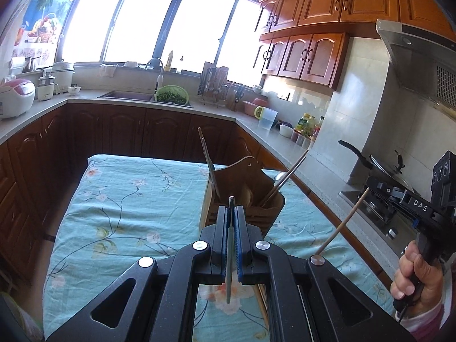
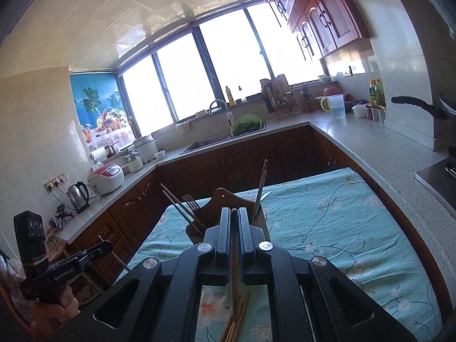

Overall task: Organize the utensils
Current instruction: 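Lift both chopsticks, carry them to the holder and insert them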

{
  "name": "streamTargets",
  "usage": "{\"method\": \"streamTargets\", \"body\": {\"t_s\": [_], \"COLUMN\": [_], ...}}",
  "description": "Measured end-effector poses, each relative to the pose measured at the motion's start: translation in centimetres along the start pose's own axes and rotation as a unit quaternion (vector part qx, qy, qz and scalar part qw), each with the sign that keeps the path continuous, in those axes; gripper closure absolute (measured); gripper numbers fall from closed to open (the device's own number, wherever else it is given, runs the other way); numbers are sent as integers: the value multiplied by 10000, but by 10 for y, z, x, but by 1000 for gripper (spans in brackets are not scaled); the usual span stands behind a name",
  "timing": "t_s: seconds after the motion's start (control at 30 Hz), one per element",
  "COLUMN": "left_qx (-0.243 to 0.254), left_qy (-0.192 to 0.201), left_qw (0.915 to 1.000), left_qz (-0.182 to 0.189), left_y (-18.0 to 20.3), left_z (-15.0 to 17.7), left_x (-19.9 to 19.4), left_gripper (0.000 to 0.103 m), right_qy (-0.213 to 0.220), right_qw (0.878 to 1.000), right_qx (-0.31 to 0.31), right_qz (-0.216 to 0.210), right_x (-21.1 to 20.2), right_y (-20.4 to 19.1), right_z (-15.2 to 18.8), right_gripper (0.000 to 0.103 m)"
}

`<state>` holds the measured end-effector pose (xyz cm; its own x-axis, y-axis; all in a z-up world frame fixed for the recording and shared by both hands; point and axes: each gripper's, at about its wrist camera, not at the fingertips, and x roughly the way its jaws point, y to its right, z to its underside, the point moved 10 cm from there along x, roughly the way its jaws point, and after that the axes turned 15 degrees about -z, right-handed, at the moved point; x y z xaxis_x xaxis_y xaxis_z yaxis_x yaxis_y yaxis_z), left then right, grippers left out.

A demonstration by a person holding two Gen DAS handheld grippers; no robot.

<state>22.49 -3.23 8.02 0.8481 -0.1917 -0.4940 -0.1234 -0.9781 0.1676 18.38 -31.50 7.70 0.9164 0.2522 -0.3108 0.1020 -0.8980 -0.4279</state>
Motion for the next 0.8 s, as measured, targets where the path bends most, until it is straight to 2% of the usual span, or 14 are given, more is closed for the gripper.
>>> {"method": "streamTargets", "body": {"t_s": [0.2, 0.47, 0.6, 0.73, 0.8], "left_qx": [41, 19, -34, -166, -189], "left_qy": [297, 1009, 1296, 1370, 1378], "left_qw": [9996, 9949, 9916, 9904, 9902], "left_qz": [14, -8, -38, -76, -137], "left_y": [6, 15, 21, 26, 29], "left_z": [-28, -86, -110, -115, -106], "left_x": [3, 14, 33, 64, 81], "left_gripper": [100, 100, 100, 100, 100], "right_qy": [273, 716, 837, 860, 787], "right_qw": [9996, 9969, 9959, 9956, 9958], "right_qx": [-51, -320, -352, -361, -424], "right_qz": [-27, 21, 32, 136, 172], "right_x": [5, 26, 44, 64, 75], "right_y": [1, -5, -1, 11, 16], "right_z": [-29, -83, -101, -105, -99], "right_gripper": [99, 99, 99, 99, 99]}}
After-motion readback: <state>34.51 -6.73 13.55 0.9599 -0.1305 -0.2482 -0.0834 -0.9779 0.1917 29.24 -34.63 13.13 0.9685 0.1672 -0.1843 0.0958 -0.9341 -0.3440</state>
